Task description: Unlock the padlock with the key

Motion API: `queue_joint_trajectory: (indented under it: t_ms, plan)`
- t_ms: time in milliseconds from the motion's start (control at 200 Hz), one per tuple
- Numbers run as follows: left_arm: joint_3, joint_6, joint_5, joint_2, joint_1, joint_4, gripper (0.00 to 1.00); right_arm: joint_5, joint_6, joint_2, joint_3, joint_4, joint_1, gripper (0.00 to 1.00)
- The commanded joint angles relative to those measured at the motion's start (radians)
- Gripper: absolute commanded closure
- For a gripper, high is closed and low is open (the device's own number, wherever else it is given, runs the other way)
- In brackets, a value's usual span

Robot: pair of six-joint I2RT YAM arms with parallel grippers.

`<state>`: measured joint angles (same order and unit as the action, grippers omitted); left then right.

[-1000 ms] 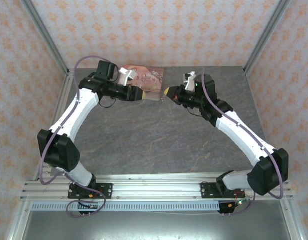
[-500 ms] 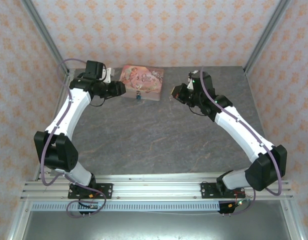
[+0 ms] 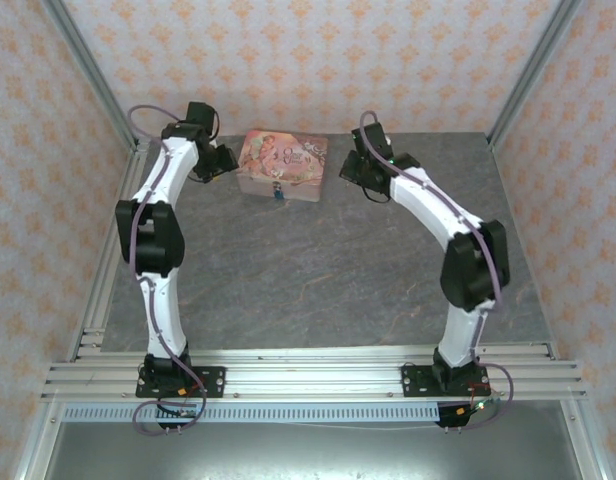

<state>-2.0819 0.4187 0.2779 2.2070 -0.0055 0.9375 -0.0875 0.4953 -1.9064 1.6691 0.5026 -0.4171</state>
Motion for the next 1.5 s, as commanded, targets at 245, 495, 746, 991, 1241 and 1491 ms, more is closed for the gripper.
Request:
queue_joint_trajectory:
  t_ms: [245,495,746,991,1241,1491]
  plan:
    - [-0.424,0.056,0.089,0.321,0.056,0.125,0.52,-0.057,0.009,-0.412,0.402,0.116,0.046,1.00]
    - [-0.450,0.110,0.217,0.392,0.053,0.016,0.54,-0.179,-0.028,-0.671,0.784,0.208,0.058,1.00]
    - [-0.309,0.066,0.341,0.330,0.017,-0.043,0.54,-0.294,-0.083,-0.695,0.810,0.237,0.058,1.00]
    - [0.022,0.018,0.360,0.153,-0.045,-0.131,0.54,-0.320,-0.114,-0.456,0.421,0.096,0.054,1.00]
    - [0.345,0.009,0.350,-0.040,-0.104,-0.234,0.54,-0.300,-0.100,-0.218,0.075,-0.008,0.030,1.00]
    - [0.612,0.029,0.277,-0.208,-0.149,-0.311,0.54,-0.224,-0.061,-0.033,-0.185,-0.046,0.005,1.00]
